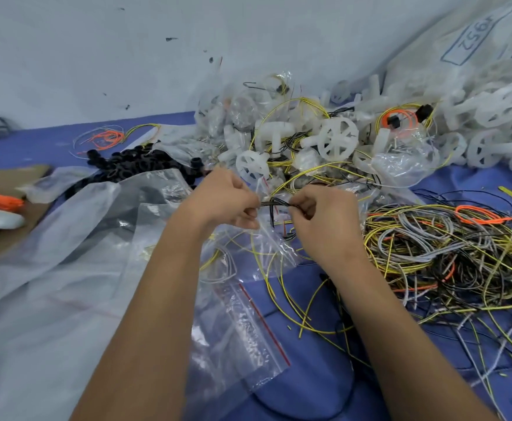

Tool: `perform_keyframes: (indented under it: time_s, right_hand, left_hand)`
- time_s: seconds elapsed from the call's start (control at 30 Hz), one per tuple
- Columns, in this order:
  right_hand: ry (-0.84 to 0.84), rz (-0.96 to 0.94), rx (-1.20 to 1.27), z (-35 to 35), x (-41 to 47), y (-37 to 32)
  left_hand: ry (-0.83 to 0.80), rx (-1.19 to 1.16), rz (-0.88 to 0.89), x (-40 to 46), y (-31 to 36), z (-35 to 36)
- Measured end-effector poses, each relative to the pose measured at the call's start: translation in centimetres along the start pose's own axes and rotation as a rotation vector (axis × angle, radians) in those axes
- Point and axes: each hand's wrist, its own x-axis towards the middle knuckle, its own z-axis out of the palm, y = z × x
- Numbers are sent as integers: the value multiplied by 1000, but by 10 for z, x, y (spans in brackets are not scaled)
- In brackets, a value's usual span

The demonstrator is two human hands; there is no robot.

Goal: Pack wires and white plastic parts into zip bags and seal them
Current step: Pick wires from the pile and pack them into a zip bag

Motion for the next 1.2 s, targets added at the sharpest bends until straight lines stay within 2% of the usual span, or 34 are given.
perform_keyframes:
  time_s: [0.17,0.33,0.47,0.67,0.77,0.83,0.9,0.97,1.03,1.13,1.2]
  right_hand:
    - [-120,-65,108,1,-4,-6]
    - [-259,-96,148,2,-6,-6]
    - [-319,-13,247,3,-4,-2]
    - [-469,204,675,-1,-7,-2]
    - [-478,250,762,-3,-7,0]
    - [-440,193,711,-3,-7,-3]
    - [-378,92,679,-1,-8,-8]
    - [-345,32,709,1,-8,-11]
    - [-373,8,695,5,-9,-11]
    - [-501,43,638,11,-12,-9]
    - [-544,2,600,14,-12,-10]
  left_hand:
    - [18,136,90,-1,7,15]
    - [-83,82,112,-8,15,17]
    - [-226,-63,115,-13,22,14]
    - [-377,-206,101,-17,25,18]
    - [-295,-286,139,-16,21,12]
    - [-90,-295,195,-8,13,0]
    - [186,-125,245,2,-3,-16]
    - [334,169,247,8,-25,-32]
    - [276,289,192,11,-46,-44]
    - [149,312,118,11,-63,-52]
    - [136,345,110,12,-65,-54]
